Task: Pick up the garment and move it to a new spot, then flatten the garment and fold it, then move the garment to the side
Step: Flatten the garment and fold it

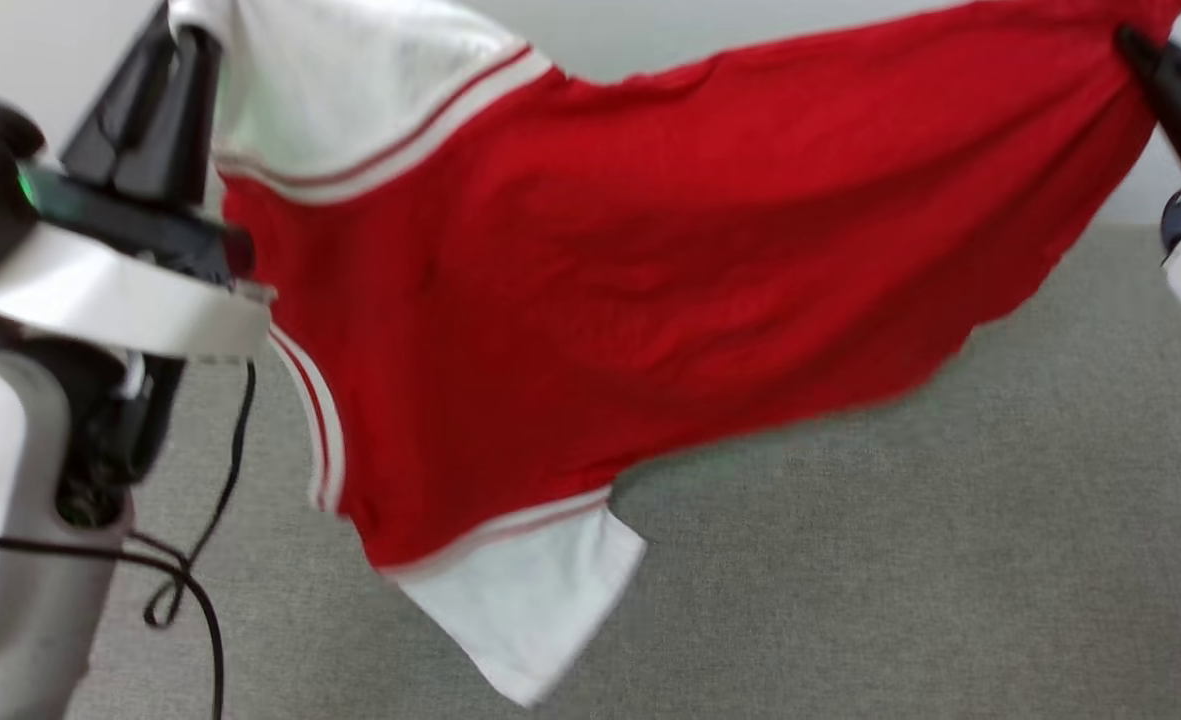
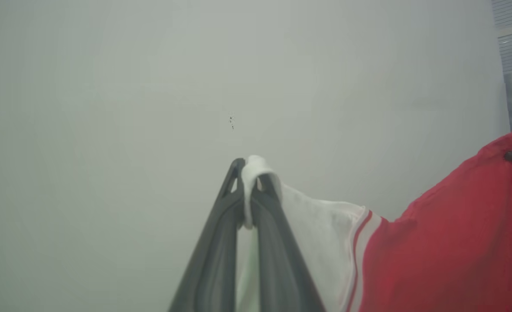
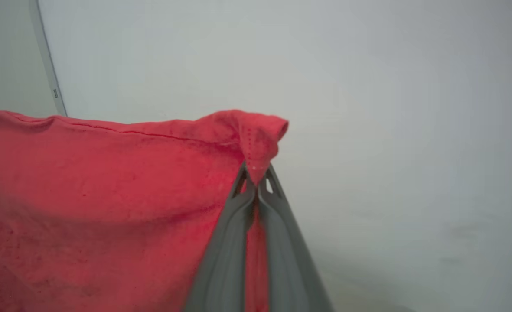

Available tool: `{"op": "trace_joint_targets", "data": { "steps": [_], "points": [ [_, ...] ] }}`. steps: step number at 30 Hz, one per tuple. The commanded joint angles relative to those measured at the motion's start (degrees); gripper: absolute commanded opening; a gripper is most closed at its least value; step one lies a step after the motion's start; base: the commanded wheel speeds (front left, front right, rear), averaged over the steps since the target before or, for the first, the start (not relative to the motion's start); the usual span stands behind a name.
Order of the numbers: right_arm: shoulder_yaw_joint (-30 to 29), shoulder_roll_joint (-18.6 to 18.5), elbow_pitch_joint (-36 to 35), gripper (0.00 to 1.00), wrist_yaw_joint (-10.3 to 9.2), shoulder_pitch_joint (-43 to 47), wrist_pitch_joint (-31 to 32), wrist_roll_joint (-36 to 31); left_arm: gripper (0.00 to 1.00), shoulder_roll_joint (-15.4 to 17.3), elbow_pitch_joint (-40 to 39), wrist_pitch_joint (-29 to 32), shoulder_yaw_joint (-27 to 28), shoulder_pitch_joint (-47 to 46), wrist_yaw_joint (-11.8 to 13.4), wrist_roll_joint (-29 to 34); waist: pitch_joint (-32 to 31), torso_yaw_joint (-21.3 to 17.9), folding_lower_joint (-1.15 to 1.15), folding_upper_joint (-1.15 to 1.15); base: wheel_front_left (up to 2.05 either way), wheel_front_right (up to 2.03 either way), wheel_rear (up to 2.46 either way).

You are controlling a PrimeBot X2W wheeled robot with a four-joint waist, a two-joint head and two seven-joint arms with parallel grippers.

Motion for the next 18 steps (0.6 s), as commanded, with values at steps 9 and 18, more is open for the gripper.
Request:
{"op": "trace_joint_targets", "data": {
  "steps": [9, 18],
  "points": [
    [-6.8, 3.3, -5.0, 0.0, -0.08, -7.1, 5.0, -4.3, 0.0, -0.9, 4.6, 2.5, -0.7, -17.1, -3.0, -0.5, 6.5, -0.2, 0.0, 0.0, 0.0, 0.0, 0.0],
    [-8.8, 5.6, -3.7, 0.0, -0.08, -22.3, 8.2, -8.0, 0.0, -2.5, 14.4, 2.0, -0.4, -36.4, -5.7, -0.9, 18.3, 0.0, 0.0, 0.0, 0.0, 0.0, 0.0]
  ]
}}
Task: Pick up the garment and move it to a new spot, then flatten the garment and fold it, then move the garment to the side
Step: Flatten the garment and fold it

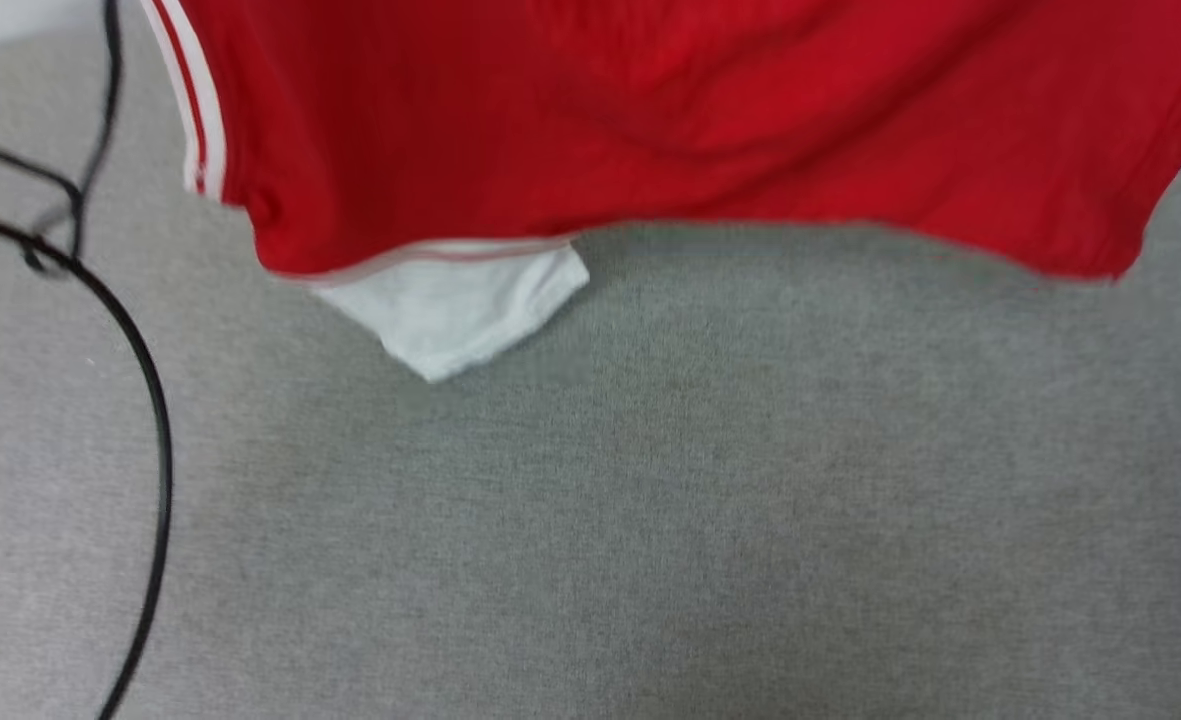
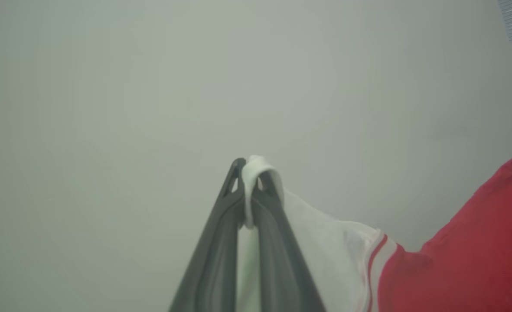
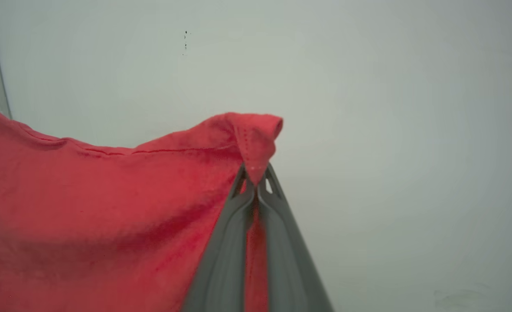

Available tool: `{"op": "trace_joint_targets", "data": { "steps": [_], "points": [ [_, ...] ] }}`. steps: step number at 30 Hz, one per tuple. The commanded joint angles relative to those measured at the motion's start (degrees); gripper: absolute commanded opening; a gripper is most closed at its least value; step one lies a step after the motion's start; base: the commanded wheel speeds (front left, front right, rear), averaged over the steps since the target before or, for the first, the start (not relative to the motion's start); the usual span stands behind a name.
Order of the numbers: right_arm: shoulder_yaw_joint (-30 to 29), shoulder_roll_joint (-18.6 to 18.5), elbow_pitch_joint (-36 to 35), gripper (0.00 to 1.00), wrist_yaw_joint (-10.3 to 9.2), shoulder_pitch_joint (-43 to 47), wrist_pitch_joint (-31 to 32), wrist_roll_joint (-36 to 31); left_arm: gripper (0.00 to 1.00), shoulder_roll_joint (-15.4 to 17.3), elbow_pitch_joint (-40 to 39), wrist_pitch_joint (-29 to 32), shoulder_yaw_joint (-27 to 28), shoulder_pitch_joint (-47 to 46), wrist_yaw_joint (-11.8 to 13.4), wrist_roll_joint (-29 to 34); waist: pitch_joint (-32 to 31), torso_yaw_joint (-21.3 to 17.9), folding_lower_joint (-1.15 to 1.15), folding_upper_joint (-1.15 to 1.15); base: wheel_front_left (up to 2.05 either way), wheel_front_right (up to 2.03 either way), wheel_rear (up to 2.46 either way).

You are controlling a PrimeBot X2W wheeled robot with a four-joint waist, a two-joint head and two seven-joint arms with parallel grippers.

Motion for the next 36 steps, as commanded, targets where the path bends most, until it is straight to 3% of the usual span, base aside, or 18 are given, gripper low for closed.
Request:
{"op": "trace_joint_targets", "data": {
  "steps": [1, 12, 19, 26, 36],
  "points": [
    [0.1, 0.7, 0.9, 0.0, -0.08, -3.2, 0.1, -0.5, 0.0, -0.2, 1.5, -0.2, -0.3, -3.0, -0.5, 0.5, 5.3, -0.1, -0.01, 0.0, 0.0, 0.0, 0.0],
    [3.5, 3.1, 14.0, 0.0, -0.08, -28.7, -2.5, -6.3, 0.0, -1.2, 16.3, -1.7, -3.5, -27.4, -2.8, 1.7, 15.2, 0.0, -0.01, 0.0, 0.0, 0.0, 0.0],
    [8.6, 4.4, 25.0, 0.0, -0.09, -40.2, -8.1, -6.9, 0.0, -0.3, 22.6, -3.8, -6.8, -36.5, -3.2, 1.9, 18.0, -0.2, -0.01, 0.0, 0.0, 0.0, 0.0],
    [14.2, 3.9, 32.0, 0.0, -0.09, -42.8, -12.5, -5.2, 0.0, 0.8, 26.8, -6.6, -9.9, -35.6, -3.3, -0.9, 20.8, 0.6, -0.01, 0.0, 0.0, 0.0, 0.0],
    [23.6, 2.7, 36.6, 0.0, -0.09, -34.8, -17.4, 0.9, 0.0, 2.8, 29.7, -12.5, -12.1, -25.2, -3.3, -6.3, 21.3, 0.9, -0.01, 0.0, 0.0, 0.0, 0.0]
  ]
}}
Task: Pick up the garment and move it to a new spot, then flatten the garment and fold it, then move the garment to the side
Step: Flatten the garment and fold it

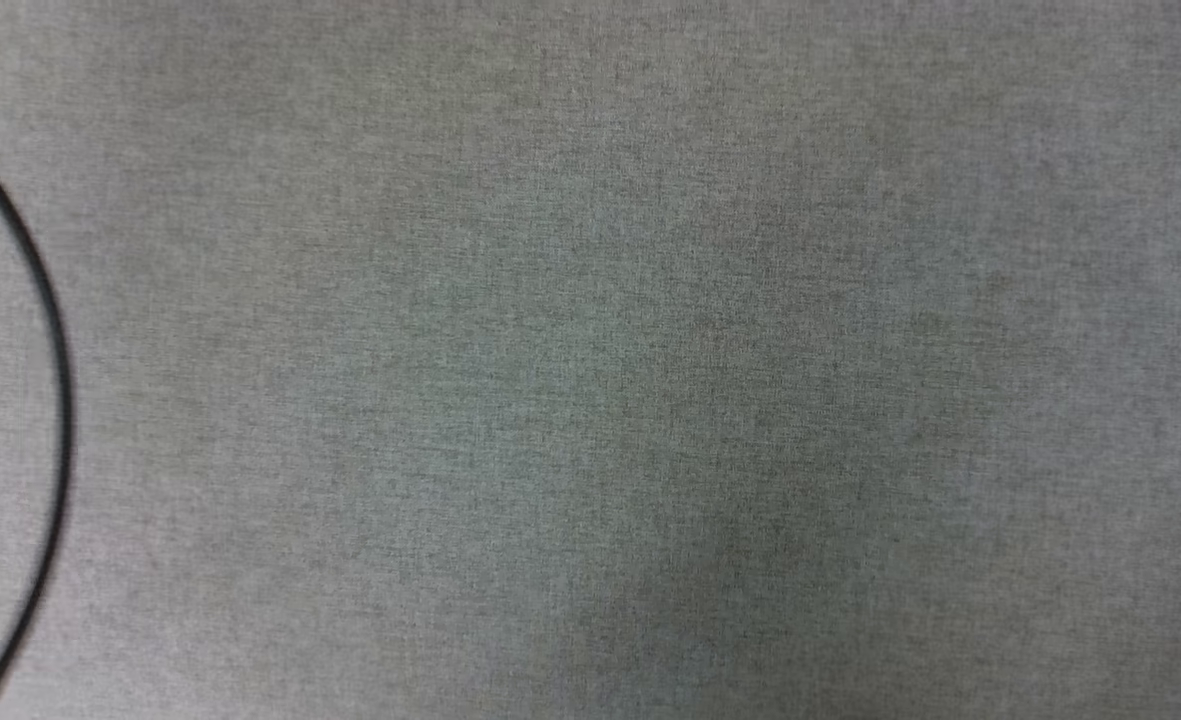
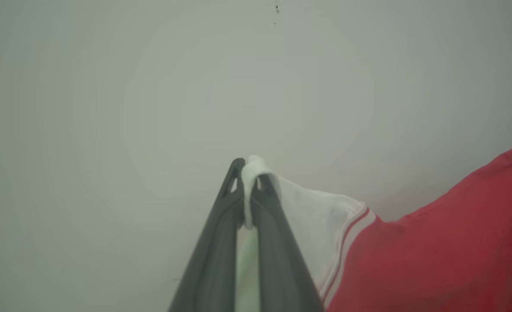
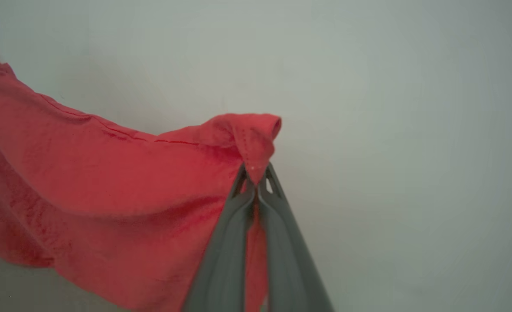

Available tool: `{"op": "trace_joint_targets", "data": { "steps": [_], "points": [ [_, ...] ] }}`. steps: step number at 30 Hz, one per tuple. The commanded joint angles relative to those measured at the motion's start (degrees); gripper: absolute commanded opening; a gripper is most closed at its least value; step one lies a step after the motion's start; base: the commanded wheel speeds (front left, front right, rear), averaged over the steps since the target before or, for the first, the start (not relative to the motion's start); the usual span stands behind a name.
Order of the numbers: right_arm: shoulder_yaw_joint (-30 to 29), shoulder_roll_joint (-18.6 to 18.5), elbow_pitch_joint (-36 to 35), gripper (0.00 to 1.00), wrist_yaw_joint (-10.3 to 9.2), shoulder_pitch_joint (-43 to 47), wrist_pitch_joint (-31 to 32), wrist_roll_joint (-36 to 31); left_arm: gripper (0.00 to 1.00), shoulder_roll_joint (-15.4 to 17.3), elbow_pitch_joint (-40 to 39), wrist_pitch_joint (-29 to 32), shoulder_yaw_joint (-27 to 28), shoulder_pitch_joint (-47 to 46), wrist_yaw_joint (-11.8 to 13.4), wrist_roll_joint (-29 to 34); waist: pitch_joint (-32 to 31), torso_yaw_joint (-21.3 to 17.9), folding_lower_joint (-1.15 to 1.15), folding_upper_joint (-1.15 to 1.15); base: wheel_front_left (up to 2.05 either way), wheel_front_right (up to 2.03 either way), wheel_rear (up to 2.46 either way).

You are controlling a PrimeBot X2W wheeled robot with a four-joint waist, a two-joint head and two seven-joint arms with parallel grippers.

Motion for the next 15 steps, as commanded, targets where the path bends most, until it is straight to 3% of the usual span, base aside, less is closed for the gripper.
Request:
{"op": "trace_joint_targets", "data": {
  "steps": [1, 7, 15],
  "points": [
    [1.6, -0.4, 0.2, 0.0, -0.09, 2.6, -0.9, 1.4, 0.0, 0.4, 0.0, -1.0, -0.2, 2.9, 0.0, -0.6, -0.5, 0.1, -0.01, 0.0, 0.0, 0.0, 0.0],
    [6.5, -1.5, -1.3, 0.0, -0.09, 11.2, -3.7, 5.9, 0.0, 0.4, -2.7, -2.8, -0.7, 14.8, 0.2, -1.4, -3.3, 0.0, -0.01, 0.0, 0.0, 0.0, 0.0],
    [9.8, -5.3, -5.3, 0.0, -0.09, 25.4, -6.2, 10.2, 0.0, 1.1, -10.0, -3.3, -0.4, 32.4, 2.7, -1.3, -8.5, 0.5, -0.01, 0.0, 0.0, 0.0, 0.0]
  ]
}}
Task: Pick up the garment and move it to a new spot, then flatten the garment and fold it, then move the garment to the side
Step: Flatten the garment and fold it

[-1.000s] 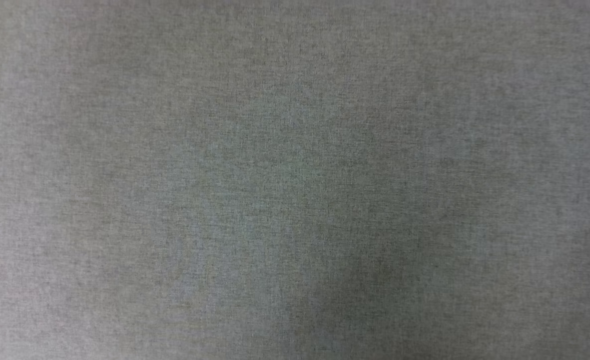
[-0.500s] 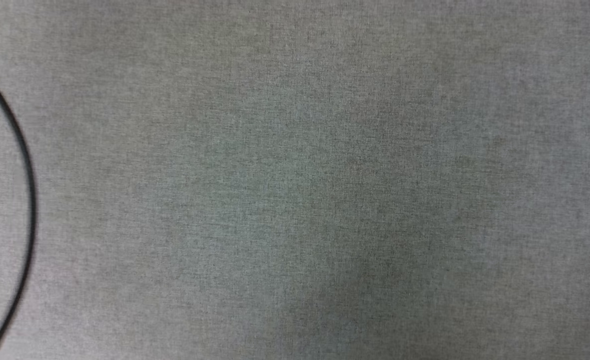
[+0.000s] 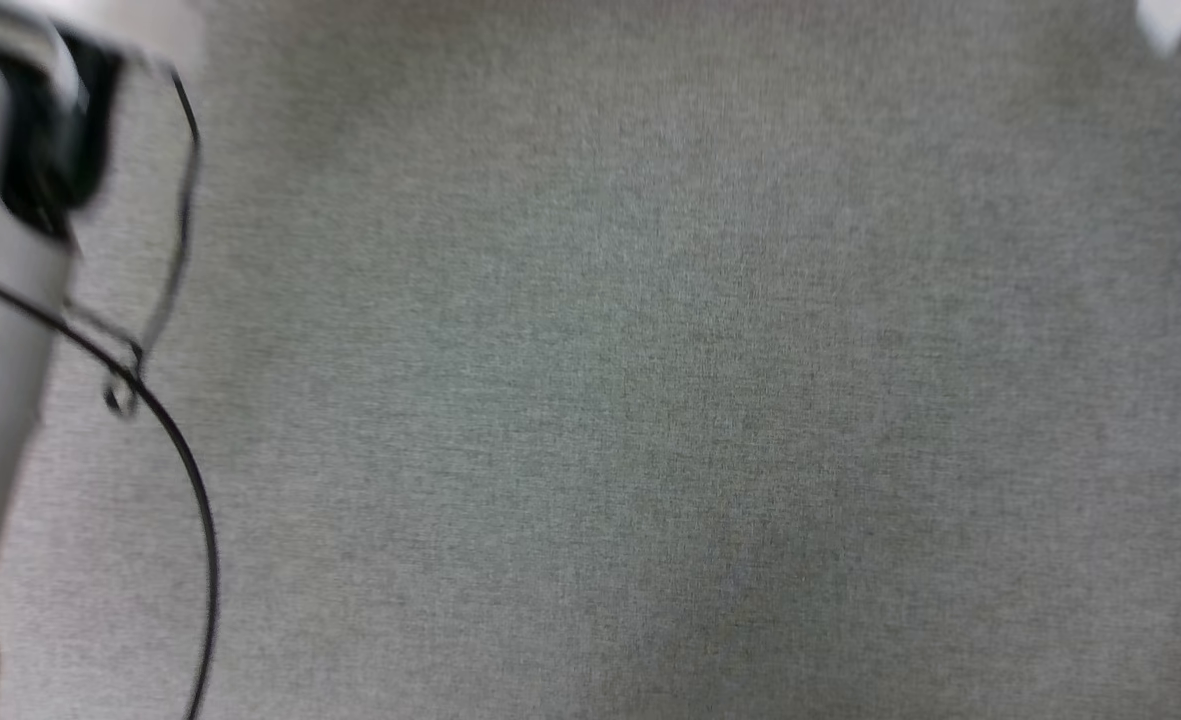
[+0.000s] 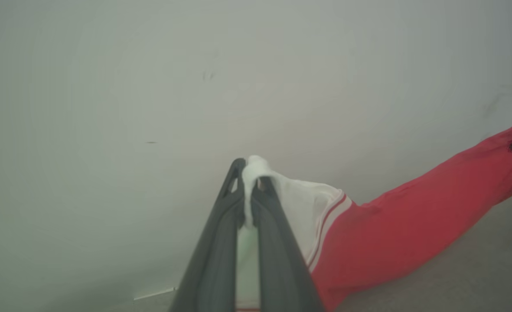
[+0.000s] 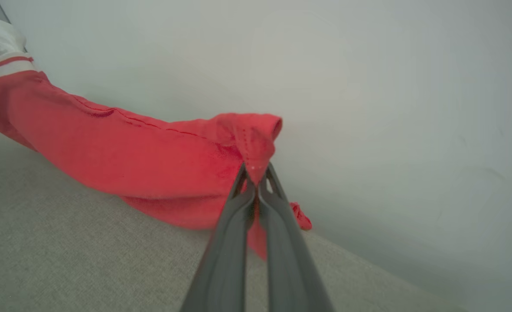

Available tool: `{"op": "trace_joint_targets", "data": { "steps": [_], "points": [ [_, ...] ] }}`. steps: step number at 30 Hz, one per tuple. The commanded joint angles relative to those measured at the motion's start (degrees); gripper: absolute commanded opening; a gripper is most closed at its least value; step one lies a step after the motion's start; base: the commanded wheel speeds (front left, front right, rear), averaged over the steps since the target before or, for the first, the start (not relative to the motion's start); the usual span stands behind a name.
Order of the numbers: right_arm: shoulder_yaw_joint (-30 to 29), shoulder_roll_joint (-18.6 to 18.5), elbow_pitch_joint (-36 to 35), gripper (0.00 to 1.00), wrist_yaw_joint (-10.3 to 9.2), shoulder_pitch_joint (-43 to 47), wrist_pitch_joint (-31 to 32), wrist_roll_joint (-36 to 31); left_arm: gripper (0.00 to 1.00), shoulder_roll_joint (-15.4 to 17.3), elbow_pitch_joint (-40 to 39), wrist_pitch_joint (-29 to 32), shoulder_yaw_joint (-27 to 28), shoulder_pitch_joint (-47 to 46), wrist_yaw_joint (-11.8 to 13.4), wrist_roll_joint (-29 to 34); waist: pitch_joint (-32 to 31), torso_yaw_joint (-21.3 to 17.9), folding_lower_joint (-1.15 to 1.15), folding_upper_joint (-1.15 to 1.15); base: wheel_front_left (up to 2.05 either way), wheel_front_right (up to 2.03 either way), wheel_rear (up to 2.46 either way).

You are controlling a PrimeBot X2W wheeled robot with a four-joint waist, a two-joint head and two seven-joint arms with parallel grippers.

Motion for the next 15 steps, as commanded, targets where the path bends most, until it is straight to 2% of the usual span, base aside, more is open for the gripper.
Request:
{"op": "trace_joint_targets", "data": {
  "steps": [1, 6, 10, 11, 15],
  "points": [
    [0.5, -1.2, -1.4, 0.0, -0.09, 4.2, -0.6, 0.9, 0.0, 0.6, -2.1, -0.3, 0.4, 4.9, 0.7, -0.3, -2.4, 0.4, 0.0, 0.0, 0.0, 0.0, 0.0],
    [0.8, -3.8, -4.8, 0.0, -0.09, 15.2, -1.1, 2.6, 0.0, 1.8, -8.7, -0.4, 1.2, 17.7, 3.5, -0.6, -6.8, 0.6, 0.0, 0.0, 0.0, 0.0, 0.0],
    [0.3, -4.2, -6.6, 0.0, -0.09, 23.2, -0.9, 3.6, 0.0, 2.2, -14.2, -0.4, 1.2, 27.9, 5.8, -2.0, -10.5, 0.7, 0.0, 0.0, 0.0, 0.0, 0.0],
    [0.3, -4.2, -6.6, 0.0, -0.09, 23.2, -0.9, 3.6, 0.0, 2.2, -14.2, -0.4, 1.2, 27.9, 5.8, -2.0, -10.5, 0.7, 0.0, 0.0, 0.0, 0.0, 0.0],
    [0.1, -3.6, -7.8, 0.0, -0.09, 30.8, -0.9, 3.5, 0.0, 2.1, -18.4, -0.2, 1.0, 37.3, 8.6, -3.6, -14.4, 0.6, 0.0, 0.0, 0.0, 0.0, 0.0]
  ]
}}
